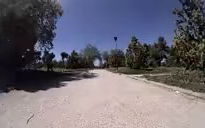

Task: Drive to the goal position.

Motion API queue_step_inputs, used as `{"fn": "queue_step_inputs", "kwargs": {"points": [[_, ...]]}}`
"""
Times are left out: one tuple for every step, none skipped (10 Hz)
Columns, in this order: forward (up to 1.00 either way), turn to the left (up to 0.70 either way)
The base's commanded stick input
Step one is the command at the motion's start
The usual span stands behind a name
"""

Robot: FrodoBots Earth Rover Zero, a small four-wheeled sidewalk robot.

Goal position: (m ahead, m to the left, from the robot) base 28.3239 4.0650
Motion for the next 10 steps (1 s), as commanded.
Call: {"fn": "queue_step_inputs", "kwargs": {"points": [[0.70, 0.01], [0.70, 0.01], [0.70, 0.01], [0.70, 0.01], [0.70, 0.01], [0.70, 0.01], [0.70, 0.01], [0.70, 0.01], [0.70, 0.01], [0.70, 0.01]]}}
